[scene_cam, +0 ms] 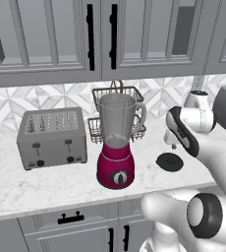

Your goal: Close the lid blender by securely placing the lid on top.

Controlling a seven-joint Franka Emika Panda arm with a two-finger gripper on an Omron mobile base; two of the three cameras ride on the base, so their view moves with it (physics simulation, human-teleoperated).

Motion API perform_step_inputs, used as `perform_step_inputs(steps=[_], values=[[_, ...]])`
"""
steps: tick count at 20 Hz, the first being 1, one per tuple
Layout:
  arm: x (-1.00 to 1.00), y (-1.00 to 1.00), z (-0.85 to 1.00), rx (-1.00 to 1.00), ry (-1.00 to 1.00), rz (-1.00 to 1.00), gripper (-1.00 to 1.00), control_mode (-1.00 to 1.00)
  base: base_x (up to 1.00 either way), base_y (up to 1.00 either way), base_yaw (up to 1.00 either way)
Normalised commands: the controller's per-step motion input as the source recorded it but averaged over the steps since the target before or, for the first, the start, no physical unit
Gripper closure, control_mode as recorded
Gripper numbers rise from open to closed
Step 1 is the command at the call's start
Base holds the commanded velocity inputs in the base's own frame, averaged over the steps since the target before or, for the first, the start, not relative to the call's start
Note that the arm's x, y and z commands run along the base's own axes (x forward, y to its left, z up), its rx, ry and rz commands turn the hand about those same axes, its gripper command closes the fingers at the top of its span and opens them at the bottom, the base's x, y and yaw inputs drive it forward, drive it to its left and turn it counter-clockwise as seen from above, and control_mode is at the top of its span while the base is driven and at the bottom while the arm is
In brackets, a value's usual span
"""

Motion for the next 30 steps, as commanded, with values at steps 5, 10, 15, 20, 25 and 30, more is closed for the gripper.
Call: perform_step_inputs(steps=[5,10,15,20,25,30], values=[[0.38,-0.04,-0.69,0.01,0.05,0.00,-1.00,-1.00,0.00,0.00,0.00],[0.28,0.03,-0.37,0.00,0.00,0.00,-1.00,-1.00,0.00,0.00,0.00],[0.29,0.01,-0.45,0.00,0.00,0.00,-1.00,-1.00,0.00,0.00,0.00],[0.18,0.00,-0.34,0.00,0.00,0.00,-1.00,-1.00,0.00,0.00,0.00],[0.10,0.01,-0.23,0.00,0.00,0.00,-1.00,-1.00,0.00,0.00,0.00],[0.03,0.00,-0.18,0.00,-0.01,0.00,-1.00,-1.00,0.00,0.00,0.00]])
